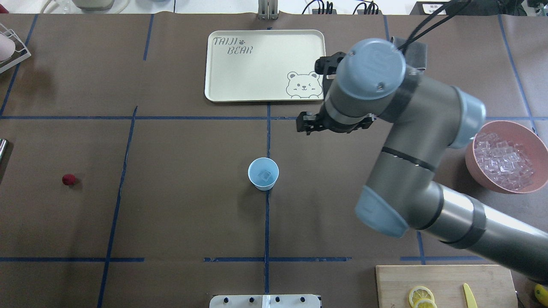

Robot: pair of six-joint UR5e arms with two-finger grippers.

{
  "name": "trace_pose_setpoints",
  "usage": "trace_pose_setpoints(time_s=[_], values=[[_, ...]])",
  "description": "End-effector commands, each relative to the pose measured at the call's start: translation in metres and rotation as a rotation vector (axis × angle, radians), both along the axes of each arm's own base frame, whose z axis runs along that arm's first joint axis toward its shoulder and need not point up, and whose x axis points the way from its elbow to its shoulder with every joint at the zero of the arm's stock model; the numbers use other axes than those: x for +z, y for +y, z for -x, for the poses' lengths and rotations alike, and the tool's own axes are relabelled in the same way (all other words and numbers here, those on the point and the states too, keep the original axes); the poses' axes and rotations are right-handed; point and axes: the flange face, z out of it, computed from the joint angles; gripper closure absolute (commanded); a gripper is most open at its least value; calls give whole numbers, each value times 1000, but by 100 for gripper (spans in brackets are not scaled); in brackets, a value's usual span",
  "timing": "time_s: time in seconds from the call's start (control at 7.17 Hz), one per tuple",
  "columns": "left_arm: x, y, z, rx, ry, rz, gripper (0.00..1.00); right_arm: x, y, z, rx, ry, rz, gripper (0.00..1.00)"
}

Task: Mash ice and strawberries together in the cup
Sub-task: 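Open the right gripper to drop the ice cube into the cup, then move the right gripper back over the pink bowl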

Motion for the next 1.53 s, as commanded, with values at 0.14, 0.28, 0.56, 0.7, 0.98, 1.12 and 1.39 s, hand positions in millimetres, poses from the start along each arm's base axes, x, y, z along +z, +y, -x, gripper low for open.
trace_pose_setpoints(time_s=[0.14, 0.28, 0.56, 0.7, 0.98, 1.12, 1.39], values=[[-1, 0, 0, 0, 1, -4, 0, 123, -15, -167, -96, 13, -28, 1], [-2, 0, 0, 0, 1, -5, 0, 168, -7, -212, -104, -32, -20, 1], [-4, -1, 0, 0, 1, -18, 0, 259, 34, -273, -74, -16, 2, 2], [-4, -1, 0, 0, 1, -18, 0, 286, 55, -285, -71, -8, 15, 2], [-4, -2, 1, -1, 1, -24, 0, 330, 64, -289, -53, 10, 53, 3], [-6, -2, 0, 0, 1, -27, 0, 346, 60, -286, -47, 19, 52, 3], [-7, -1, 0, 0, 1, -30, 0, 348, 59, -265, -48, 2, 58, 8]])
